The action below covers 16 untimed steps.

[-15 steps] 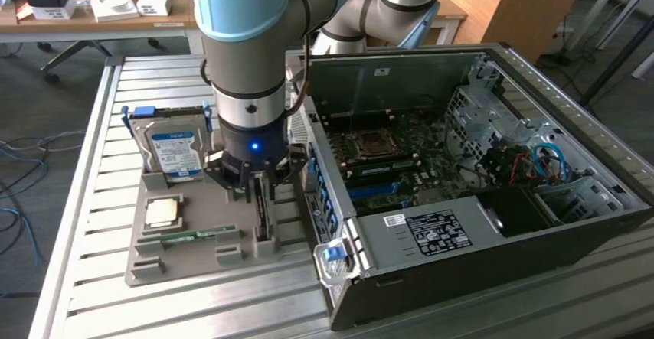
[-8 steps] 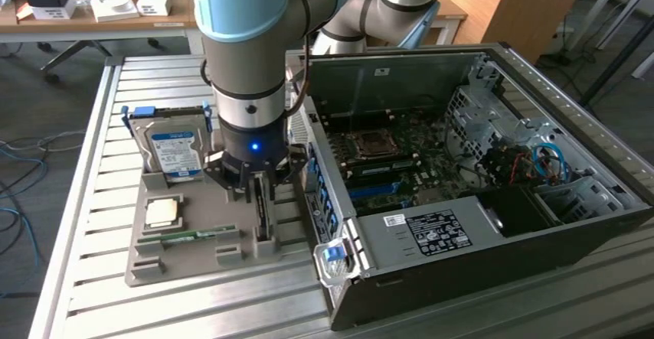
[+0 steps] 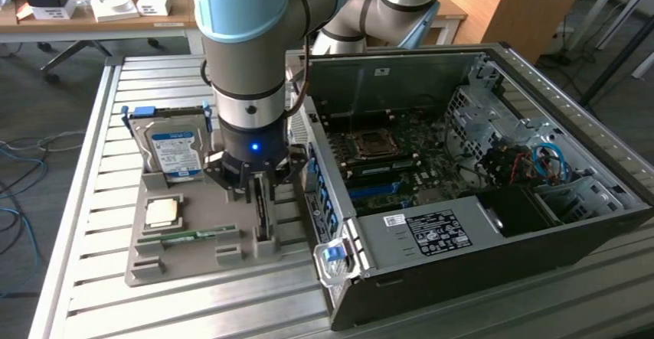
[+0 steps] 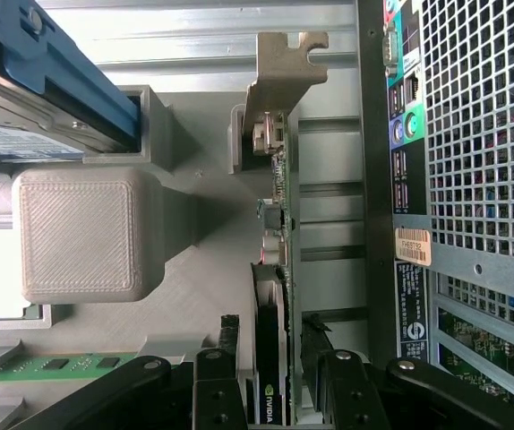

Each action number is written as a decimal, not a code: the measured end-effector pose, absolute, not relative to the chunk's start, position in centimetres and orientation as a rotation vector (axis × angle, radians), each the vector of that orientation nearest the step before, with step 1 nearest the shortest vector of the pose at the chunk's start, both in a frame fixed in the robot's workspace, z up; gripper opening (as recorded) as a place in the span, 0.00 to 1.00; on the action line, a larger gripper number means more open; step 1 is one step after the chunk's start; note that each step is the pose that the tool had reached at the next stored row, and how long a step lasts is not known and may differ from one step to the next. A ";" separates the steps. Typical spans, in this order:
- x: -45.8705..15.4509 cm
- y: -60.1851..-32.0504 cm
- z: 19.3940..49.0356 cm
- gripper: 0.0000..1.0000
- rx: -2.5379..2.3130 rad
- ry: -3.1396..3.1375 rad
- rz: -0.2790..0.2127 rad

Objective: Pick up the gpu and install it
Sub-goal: 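Pick up the gpu and move the gpu toward the slot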

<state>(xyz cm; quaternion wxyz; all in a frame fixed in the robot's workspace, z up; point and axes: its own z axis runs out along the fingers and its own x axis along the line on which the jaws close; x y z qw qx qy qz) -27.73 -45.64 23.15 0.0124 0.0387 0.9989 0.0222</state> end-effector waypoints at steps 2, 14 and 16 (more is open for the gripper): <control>-27.7 -45.6 23.1 0.42 0.121 3.114 0.069; -27.7 -45.6 23.1 0.33 0.121 3.114 0.069; -27.7 -45.6 23.1 0.33 0.121 3.114 0.069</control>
